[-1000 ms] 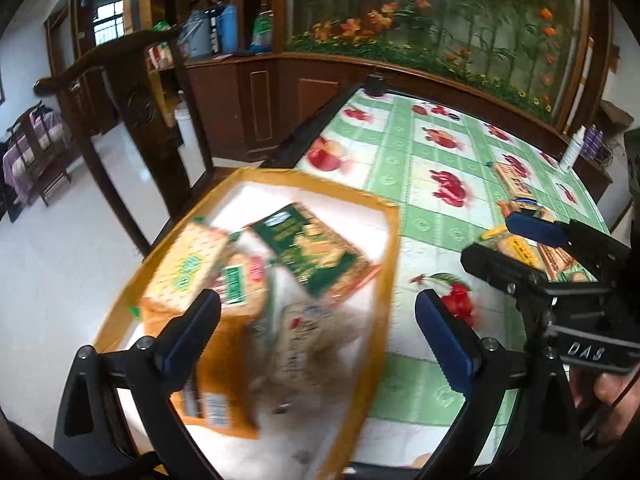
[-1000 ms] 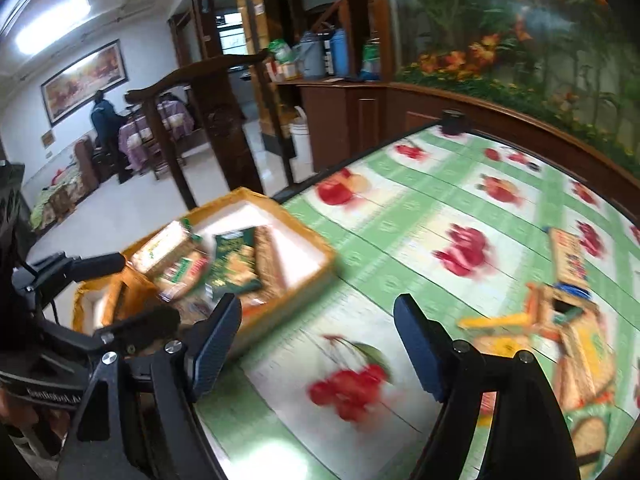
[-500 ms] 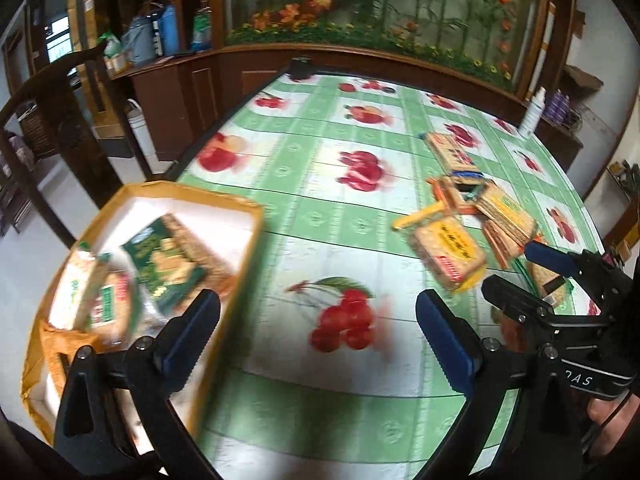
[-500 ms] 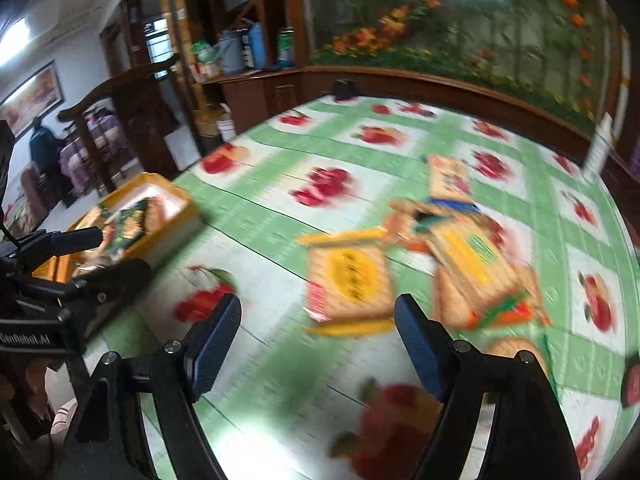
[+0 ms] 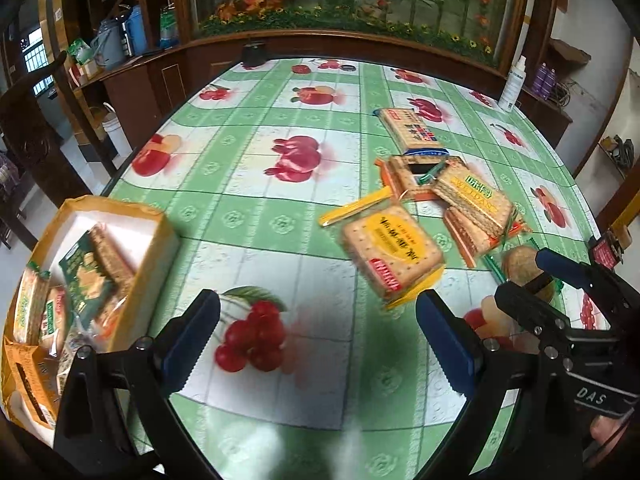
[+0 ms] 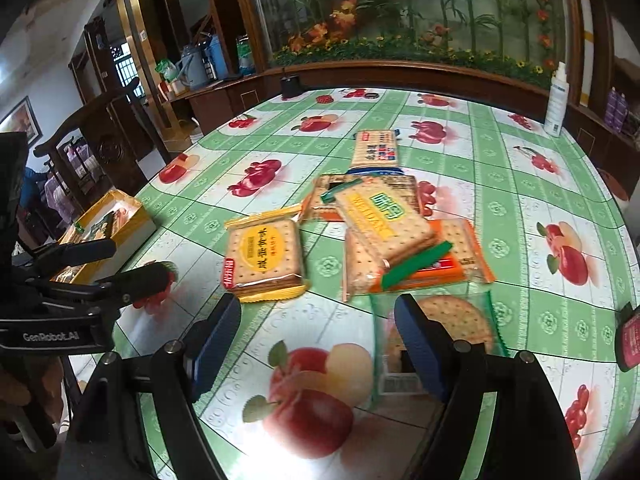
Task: Organize snacks
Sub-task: 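Grasp the yellow egg-yolk cracker pack with the left tool while the right tool grasps the WEIDAN pack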
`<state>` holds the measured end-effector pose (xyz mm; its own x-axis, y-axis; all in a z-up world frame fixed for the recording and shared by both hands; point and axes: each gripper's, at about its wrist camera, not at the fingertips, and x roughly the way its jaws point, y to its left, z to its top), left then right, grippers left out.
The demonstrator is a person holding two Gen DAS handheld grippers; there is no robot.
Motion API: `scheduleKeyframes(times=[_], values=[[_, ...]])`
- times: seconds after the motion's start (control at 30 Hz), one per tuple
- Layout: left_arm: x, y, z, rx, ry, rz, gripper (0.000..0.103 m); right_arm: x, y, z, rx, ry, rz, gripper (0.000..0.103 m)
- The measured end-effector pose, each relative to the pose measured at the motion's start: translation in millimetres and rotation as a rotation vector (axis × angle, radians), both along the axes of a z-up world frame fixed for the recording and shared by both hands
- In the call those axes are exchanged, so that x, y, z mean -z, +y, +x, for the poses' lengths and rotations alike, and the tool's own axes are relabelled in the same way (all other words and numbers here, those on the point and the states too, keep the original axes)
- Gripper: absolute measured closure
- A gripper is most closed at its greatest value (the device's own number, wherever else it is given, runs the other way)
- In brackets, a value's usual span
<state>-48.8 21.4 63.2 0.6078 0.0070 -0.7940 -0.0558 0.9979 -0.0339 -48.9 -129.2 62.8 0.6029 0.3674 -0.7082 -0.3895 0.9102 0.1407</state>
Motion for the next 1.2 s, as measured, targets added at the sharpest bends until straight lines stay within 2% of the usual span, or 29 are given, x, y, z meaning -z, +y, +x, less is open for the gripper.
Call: scheduleKeyframes(times=[0.33, 0.63, 0.87, 1.0, 1.2], values=[[1.4, -22.3, 29.8, 0.003, 0.003, -0.022, 0.005, -1.1, -29.6, 4.9, 0.043, 0.005, 0.006, 0.024], [22.3, -27.8, 72.8, -0.042, 0.097, -0.113, 0.005, -3.9, -47.8, 14.1, 0.076, 0.011, 0.014, 0.023], [41.3, -37.6, 94.6, -0.052, 0.174, -0.168, 0.005, -4.2, -43.1, 32.9, 0.051, 0.019, -0.016, 0.022], [51.1, -42.0, 104.0, -0.06, 0.209, -0.173, 0.004, -3.8, -37.1, 45.9, 0.036, 0.027, -0.056, 0.022], [52.2, -35.1, 106.2, -0.015, 0.198, -0.161, 0.007, -8.2, -31.5, 55.2, 0.015, 0.021, -0.051, 0.022]])
